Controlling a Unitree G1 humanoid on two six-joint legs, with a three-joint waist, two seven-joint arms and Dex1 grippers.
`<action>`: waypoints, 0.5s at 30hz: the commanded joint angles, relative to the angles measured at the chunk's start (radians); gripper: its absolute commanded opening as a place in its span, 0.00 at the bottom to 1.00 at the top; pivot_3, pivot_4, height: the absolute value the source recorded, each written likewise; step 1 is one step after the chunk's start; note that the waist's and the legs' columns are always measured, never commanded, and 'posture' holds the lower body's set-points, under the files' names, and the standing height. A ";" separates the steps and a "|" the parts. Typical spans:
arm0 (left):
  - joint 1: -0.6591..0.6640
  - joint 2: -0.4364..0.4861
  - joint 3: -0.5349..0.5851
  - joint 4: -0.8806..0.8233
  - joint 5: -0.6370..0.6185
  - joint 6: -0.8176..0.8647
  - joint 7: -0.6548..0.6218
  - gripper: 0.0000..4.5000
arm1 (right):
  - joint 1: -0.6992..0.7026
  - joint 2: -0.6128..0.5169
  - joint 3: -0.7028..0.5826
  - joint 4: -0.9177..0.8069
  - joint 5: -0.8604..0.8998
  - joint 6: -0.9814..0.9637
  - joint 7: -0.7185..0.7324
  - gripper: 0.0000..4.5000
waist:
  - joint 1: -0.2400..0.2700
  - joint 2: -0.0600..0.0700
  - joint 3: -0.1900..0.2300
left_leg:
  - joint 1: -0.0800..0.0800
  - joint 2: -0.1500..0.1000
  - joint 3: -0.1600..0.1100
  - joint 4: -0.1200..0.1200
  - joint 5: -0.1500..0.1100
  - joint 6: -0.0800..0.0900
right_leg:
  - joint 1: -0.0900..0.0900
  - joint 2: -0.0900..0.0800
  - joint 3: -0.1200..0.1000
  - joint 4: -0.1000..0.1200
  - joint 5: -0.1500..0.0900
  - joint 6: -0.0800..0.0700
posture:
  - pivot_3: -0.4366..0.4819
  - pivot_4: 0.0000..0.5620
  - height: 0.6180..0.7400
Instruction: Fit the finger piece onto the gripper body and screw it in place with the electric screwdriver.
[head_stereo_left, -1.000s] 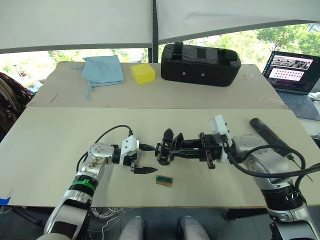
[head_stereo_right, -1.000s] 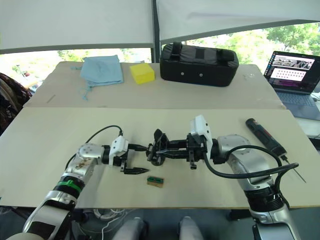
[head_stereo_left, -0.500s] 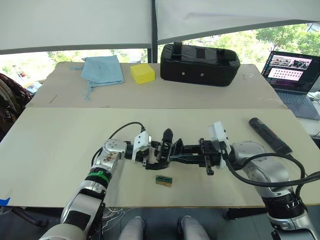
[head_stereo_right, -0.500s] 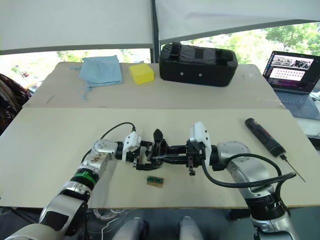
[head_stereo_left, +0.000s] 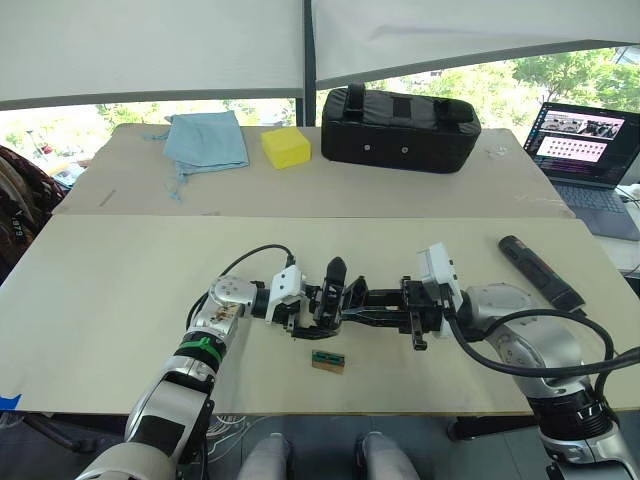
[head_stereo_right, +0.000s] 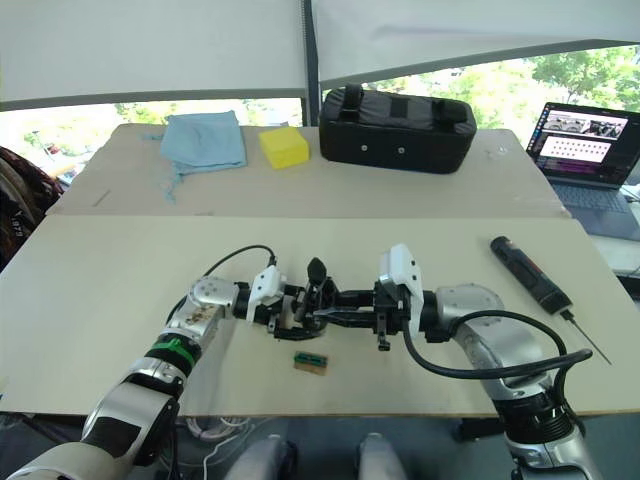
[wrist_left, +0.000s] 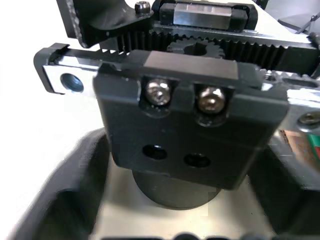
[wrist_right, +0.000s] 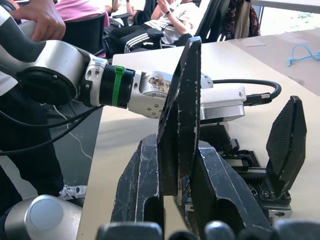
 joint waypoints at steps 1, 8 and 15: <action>-0.013 0.000 -0.004 0.007 0.016 -0.020 0.005 0.53 | -0.013 0.002 -0.020 -0.029 0.015 -0.010 -0.003 0.08 | 0.000 0.000 0.000 | 0.000 0.000 0.000 0.000 0.000 0.000 | 0.000 0.000 0.000 0.000 0.000 0.000 | 0.48 0.27 1.00; -0.016 0.006 -0.013 0.010 0.044 -0.037 0.034 0.52 | -0.049 0.046 0.013 -0.008 -0.002 -0.008 -0.028 0.08 | 0.000 0.000 0.000 | 0.001 0.000 0.000 0.001 0.000 0.000 | 0.000 0.000 0.000 0.001 0.000 0.000 | 0.48 0.27 1.00; -0.018 0.004 -0.014 0.002 0.054 -0.010 0.053 0.52 | -0.089 0.108 0.070 0.067 -0.092 -0.052 -0.064 0.08 | 0.002 0.000 0.000 | 0.001 0.000 0.000 0.006 0.000 0.000 | 0.001 0.000 0.000 0.007 0.000 0.000 | 0.48 0.27 1.00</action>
